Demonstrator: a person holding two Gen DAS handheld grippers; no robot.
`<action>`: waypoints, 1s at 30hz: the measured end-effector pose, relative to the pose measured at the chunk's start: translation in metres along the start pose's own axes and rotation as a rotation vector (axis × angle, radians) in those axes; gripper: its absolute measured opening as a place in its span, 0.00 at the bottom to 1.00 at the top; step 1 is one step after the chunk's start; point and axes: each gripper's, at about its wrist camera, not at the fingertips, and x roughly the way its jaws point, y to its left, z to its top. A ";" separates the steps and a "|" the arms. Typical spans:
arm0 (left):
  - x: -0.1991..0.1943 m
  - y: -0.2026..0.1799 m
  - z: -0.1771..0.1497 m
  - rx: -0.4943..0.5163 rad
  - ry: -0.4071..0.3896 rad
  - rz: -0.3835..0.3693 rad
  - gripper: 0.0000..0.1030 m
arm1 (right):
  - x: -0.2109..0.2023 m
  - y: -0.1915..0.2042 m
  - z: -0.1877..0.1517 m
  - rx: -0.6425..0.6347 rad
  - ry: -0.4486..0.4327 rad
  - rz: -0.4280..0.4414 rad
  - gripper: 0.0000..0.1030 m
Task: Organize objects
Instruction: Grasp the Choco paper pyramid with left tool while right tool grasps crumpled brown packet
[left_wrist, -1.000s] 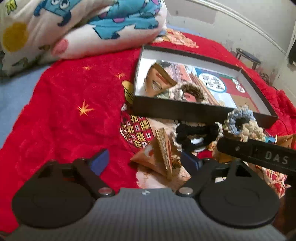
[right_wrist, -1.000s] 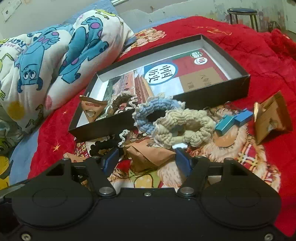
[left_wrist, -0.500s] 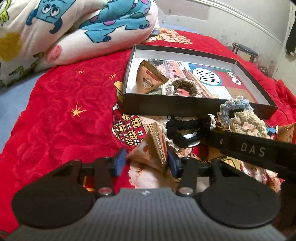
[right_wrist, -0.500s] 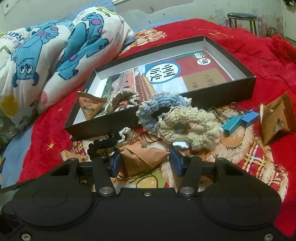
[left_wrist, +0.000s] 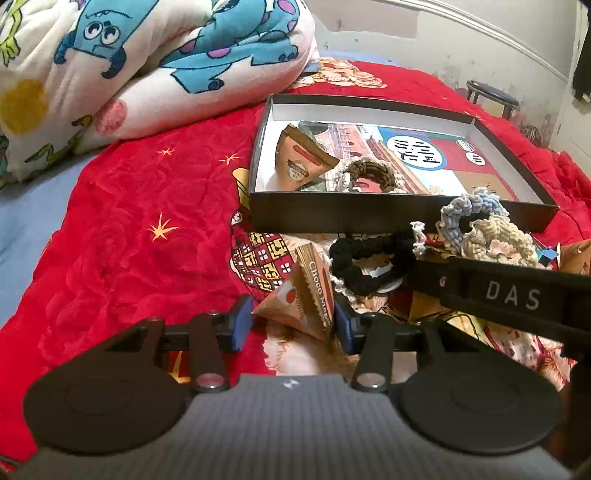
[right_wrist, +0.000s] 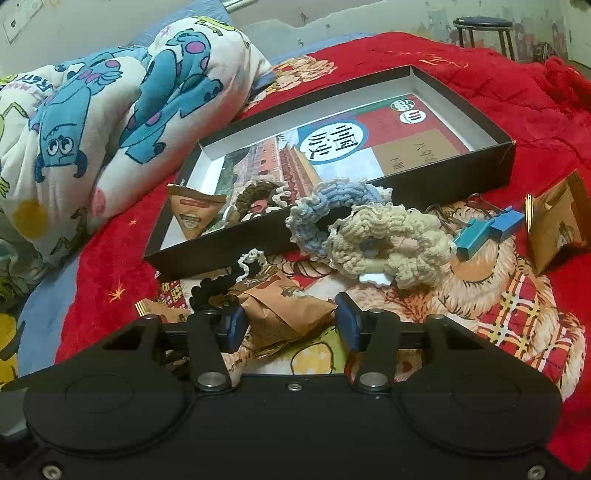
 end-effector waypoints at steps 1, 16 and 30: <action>-0.001 0.000 0.000 0.001 0.000 0.000 0.49 | -0.001 0.001 0.000 -0.002 -0.001 0.000 0.46; -0.007 -0.003 0.001 0.010 -0.011 -0.007 0.49 | -0.014 0.002 0.004 0.009 -0.013 0.038 0.46; -0.012 0.000 0.002 -0.003 -0.028 -0.003 0.49 | -0.021 0.004 0.003 0.012 -0.015 0.066 0.46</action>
